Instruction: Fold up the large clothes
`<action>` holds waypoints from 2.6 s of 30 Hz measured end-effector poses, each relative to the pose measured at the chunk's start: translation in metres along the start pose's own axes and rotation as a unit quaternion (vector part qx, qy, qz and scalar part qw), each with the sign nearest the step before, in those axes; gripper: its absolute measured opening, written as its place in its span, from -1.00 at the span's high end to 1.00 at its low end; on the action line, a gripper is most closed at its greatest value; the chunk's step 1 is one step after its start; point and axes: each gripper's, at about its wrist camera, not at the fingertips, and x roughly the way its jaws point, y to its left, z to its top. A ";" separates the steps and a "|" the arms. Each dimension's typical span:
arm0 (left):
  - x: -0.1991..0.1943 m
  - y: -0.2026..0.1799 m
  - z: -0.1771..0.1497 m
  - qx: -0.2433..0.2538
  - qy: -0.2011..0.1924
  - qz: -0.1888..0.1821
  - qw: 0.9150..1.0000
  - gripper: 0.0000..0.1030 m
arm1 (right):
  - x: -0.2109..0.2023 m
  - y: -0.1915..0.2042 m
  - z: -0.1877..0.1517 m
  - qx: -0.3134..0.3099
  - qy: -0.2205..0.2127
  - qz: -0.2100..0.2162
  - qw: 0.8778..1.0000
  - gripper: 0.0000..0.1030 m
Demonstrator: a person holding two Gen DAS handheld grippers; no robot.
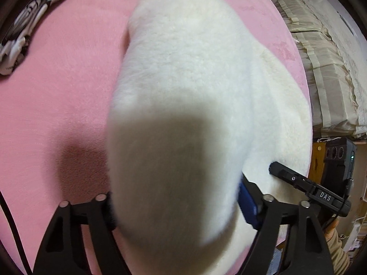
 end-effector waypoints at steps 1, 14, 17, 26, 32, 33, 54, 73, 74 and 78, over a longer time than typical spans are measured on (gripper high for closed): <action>-0.005 -0.003 0.000 0.004 -0.001 0.002 1.000 -0.37 | -0.003 0.002 -0.001 -0.003 -0.005 -0.004 1.000 0.04; -0.068 -0.033 -0.008 0.038 -0.024 0.013 0.999 -0.17 | -0.035 0.049 -0.020 -0.008 -0.020 0.002 1.000 0.20; -0.082 -0.038 -0.013 0.044 -0.021 0.010 0.999 -0.16 | -0.041 0.061 -0.033 -0.009 -0.014 0.011 1.000 0.21; -0.136 -0.001 -0.039 0.049 -0.036 -0.018 0.998 -0.13 | -0.044 0.120 -0.061 -0.037 -0.005 0.005 0.999 0.22; -0.205 0.034 -0.026 0.068 -0.076 -0.031 0.994 -0.12 | -0.052 0.188 -0.066 -0.058 -0.045 0.004 0.997 0.23; -0.220 0.043 -0.024 0.073 -0.082 -0.031 0.993 -0.12 | -0.053 0.202 -0.065 -0.060 -0.052 0.008 0.997 0.23; -0.306 0.312 0.203 0.065 -0.243 0.008 0.968 -0.13 | 0.134 0.389 0.140 -0.172 -0.127 0.066 0.975 0.23; -0.289 0.355 0.200 0.002 -0.204 0.028 0.979 -0.42 | 0.150 0.365 0.131 -0.147 -0.089 -0.034 0.984 -0.15; -0.296 0.352 0.195 -0.003 -0.207 0.037 0.978 -0.41 | 0.141 0.366 0.125 -0.151 -0.102 -0.042 0.982 -0.15; -0.326 0.330 0.170 -0.001 -0.229 0.051 0.972 -0.38 | 0.121 0.383 0.101 -0.162 -0.142 -0.065 0.974 -0.15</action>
